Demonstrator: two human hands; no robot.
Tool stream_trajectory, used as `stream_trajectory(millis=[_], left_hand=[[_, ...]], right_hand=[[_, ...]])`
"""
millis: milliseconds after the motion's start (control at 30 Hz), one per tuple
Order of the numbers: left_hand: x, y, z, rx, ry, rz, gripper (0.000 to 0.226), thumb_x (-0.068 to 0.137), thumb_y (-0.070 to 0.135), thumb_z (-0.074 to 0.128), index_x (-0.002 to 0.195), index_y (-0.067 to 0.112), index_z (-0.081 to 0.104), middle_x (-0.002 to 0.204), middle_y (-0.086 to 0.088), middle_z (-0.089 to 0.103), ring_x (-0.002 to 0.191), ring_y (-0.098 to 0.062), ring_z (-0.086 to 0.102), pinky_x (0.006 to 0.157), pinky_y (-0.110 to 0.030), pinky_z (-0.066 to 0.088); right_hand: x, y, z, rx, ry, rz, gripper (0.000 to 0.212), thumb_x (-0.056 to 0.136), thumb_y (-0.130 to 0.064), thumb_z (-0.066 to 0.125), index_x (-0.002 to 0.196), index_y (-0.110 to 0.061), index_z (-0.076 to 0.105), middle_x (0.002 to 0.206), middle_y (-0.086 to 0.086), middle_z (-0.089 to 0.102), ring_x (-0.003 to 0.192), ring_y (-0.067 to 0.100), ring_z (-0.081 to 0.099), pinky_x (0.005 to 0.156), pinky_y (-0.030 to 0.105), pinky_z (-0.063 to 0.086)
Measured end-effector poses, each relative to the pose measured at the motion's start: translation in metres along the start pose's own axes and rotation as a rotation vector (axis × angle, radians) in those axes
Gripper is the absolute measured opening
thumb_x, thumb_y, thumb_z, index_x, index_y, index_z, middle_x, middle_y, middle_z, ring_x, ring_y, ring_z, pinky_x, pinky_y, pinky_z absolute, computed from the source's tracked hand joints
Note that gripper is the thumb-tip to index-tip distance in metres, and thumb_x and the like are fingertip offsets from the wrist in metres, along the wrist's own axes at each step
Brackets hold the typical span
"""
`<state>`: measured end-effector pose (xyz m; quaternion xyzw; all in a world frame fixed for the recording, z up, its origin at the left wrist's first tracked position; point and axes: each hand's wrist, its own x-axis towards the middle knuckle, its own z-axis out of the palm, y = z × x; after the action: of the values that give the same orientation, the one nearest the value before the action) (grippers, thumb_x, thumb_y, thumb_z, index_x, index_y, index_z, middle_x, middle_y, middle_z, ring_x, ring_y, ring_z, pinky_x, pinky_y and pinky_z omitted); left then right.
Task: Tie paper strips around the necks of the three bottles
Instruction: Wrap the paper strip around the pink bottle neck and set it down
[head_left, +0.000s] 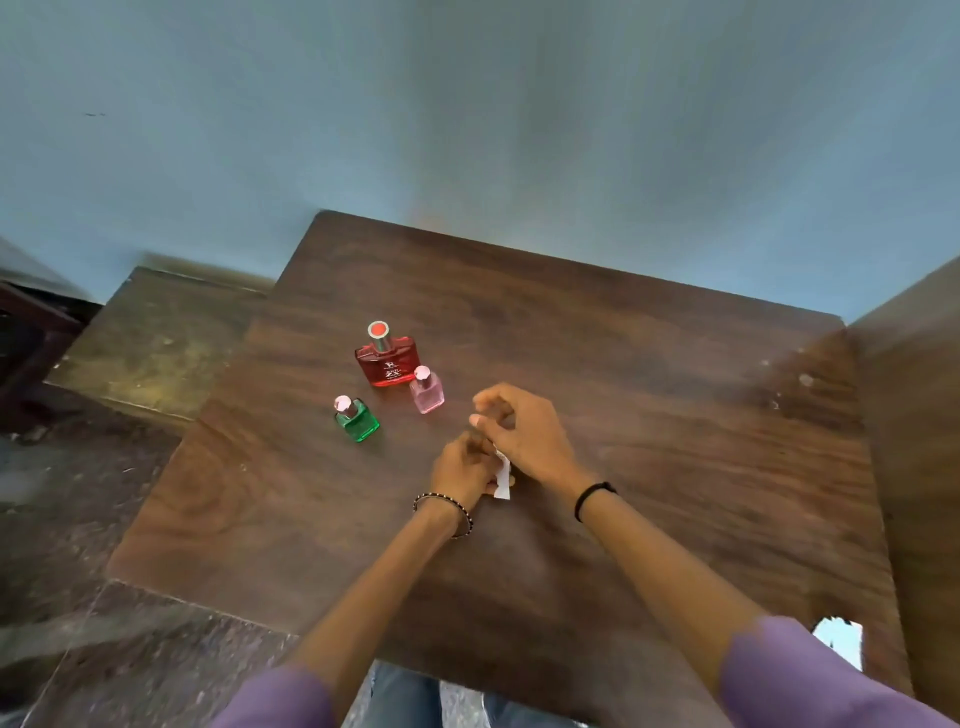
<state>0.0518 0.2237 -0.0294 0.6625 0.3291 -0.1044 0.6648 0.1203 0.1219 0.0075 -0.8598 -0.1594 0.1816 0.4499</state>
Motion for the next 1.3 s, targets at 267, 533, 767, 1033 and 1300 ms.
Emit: stream_trajectory(millis=[267, 533, 767, 1033, 1300], left_hand=[[0.012, -0.003, -0.019, 0.103, -0.016, 0.034, 0.024, 0.087, -0.012, 0.053, 0.086, 0.007, 0.068, 0.077, -0.008, 0.069, 0.068, -0.016, 0.066, 0.062, -0.027, 0.059], [0.014, -0.011, -0.029, 0.138, -0.022, 0.039, 0.018, 0.084, -0.006, 0.063, 0.083, 0.01, 0.073, 0.084, -0.009, 0.075, 0.075, -0.02, 0.074, 0.073, -0.035, 0.063], [0.003, -0.009, -0.022, 0.047, -0.055, 0.046, 0.027, 0.09, -0.009, 0.062, 0.085, 0.015, 0.073, 0.088, -0.011, 0.073, 0.071, -0.024, 0.075, 0.069, -0.033, 0.063], [-0.017, 0.005, 0.002, 0.089, -0.007, 0.095, 0.027, 0.089, -0.004, 0.061, 0.085, 0.018, 0.075, 0.086, -0.011, 0.073, 0.069, -0.015, 0.071, 0.068, -0.028, 0.062], [-0.048, 0.038, 0.043, -0.076, -0.031, 0.169, 0.022, 0.086, 0.024, 0.062, 0.081, 0.018, 0.082, 0.088, -0.011, 0.079, 0.089, -0.028, 0.075, 0.09, -0.044, 0.058]], right_hand=[[0.05, -0.018, 0.052, -0.045, -0.149, -0.013, 0.074, 0.069, -0.047, 0.086, 0.134, -0.03, 0.055, 0.131, -0.008, 0.061, 0.117, 0.014, 0.057, 0.099, 0.037, 0.051], [0.053, -0.016, 0.056, -0.125, -0.148, -0.052, 0.029, 0.089, -0.045, 0.069, 0.103, -0.025, 0.054, 0.099, -0.003, 0.065, 0.09, 0.015, 0.059, 0.075, 0.035, 0.048], [0.016, -0.01, 0.019, 0.1, -0.058, -0.017, 0.029, 0.098, -0.039, 0.061, 0.114, -0.021, 0.046, 0.11, -0.001, 0.07, 0.095, 0.014, 0.07, 0.087, 0.031, 0.055], [-0.051, 0.011, -0.034, 0.2, 0.026, 0.094, 0.046, 0.087, -0.059, 0.068, 0.098, -0.017, 0.053, 0.091, 0.01, 0.066, 0.075, 0.021, 0.06, 0.069, 0.037, 0.054], [-0.1, 0.023, -0.058, 0.682, -0.07, 0.228, 0.029, 0.096, -0.034, 0.056, 0.112, -0.009, 0.055, 0.082, 0.007, 0.065, 0.066, 0.022, 0.057, 0.048, 0.029, 0.04]])
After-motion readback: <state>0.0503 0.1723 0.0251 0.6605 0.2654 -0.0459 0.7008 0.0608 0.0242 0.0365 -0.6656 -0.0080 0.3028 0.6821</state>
